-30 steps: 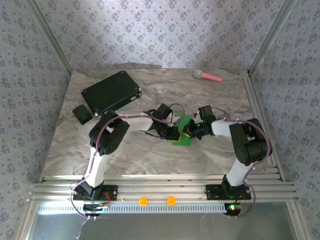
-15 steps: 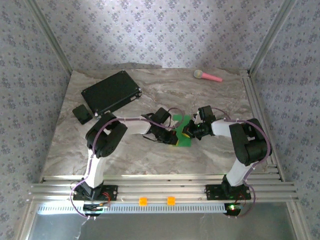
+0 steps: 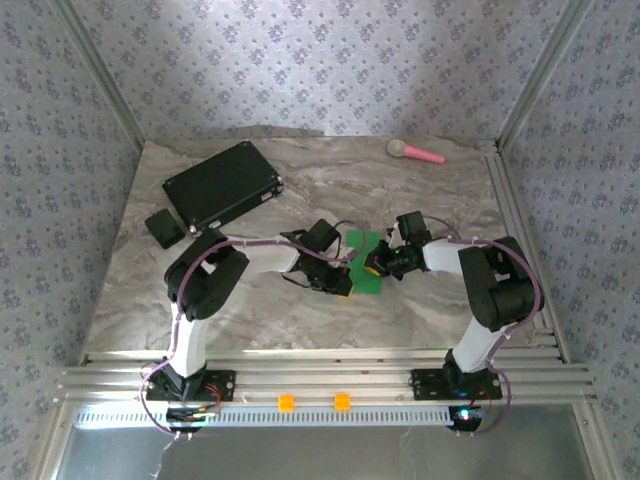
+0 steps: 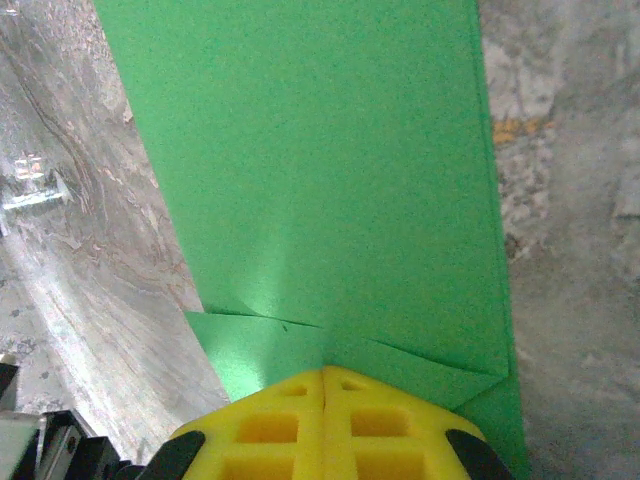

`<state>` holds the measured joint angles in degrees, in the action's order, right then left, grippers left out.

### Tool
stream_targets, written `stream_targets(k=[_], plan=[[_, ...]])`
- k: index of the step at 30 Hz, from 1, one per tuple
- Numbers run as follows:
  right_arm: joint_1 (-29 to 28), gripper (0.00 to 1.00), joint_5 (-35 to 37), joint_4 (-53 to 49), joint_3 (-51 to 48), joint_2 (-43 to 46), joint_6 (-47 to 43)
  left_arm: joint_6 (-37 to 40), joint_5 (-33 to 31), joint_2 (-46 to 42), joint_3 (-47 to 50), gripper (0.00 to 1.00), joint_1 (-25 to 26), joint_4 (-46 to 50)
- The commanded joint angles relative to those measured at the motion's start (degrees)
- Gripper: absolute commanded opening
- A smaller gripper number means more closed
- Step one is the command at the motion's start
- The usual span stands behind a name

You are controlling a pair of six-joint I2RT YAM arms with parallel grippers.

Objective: Fold a paper plane with a square sheet of paper (pick it up from the middle)

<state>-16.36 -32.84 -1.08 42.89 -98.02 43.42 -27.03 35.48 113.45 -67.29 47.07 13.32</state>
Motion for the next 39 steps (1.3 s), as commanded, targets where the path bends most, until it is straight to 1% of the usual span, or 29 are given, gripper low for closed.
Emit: stream_targets(k=[1, 6, 9, 15, 21, 24, 30, 33, 36, 39], plan=[[0.7, 0.0, 6.0, -6.2, -2.5, -2.1, -1.1, -2.1, -0.3, -4.1, -0.6, 0.07, 0.2, -2.5], [0.6, 0.0, 6.0, -5.9, -2.5, -2.2, -0.8, -4.1, -1.5, -3.3, -3.3, 0.06, -0.8, -5.4], [0.6, 0.0, 5.9, -5.7, -2.6, -2.2, -0.9, -4.5, -1.1, 0.2, -6.1, 0.05, -1.7, -4.8], [0.5, 0.0, 4.6, -4.5, -2.6, -2.4, -0.5, -2.6, 0.7, 6.7, -10.5, 0.04, -1.7, -2.7], [0.5, 0.0, 2.6, -3.6, -1.7, -1.7, -0.5, -1.5, -2.2, 7.6, -6.9, 0.02, -0.7, -1.1], [0.4, 0.0, 2.0, -4.0, -0.8, -0.5, -1.0, -1.5, -4.7, 6.4, -3.6, 0.0, 0.1, -0.7], [0.1, 0.02, 1.8, -4.1, 0.3, 4.3, -1.7, -3.6, -7.5, 3.4, 1.3, 0.0, 1.2, -1.7], [-1.8, 0.02, 2.3, -3.9, 0.3, 5.2, -1.4, -5.5, -7.9, 1.6, 2.7, 0.0, 1.4, -2.9], [-5.3, 0.0, 2.9, -2.0, 0.1, 4.5, 0.5, -6.8, -9.5, -0.2, 3.9, 0.0, 2.1, -3.9], [-7.8, 0.0, 6.3, -2.0, -0.9, 3.1, 3.0, -7.9, -10.0, -0.5, 5.0, 0.0, 2.2, -5.2]])
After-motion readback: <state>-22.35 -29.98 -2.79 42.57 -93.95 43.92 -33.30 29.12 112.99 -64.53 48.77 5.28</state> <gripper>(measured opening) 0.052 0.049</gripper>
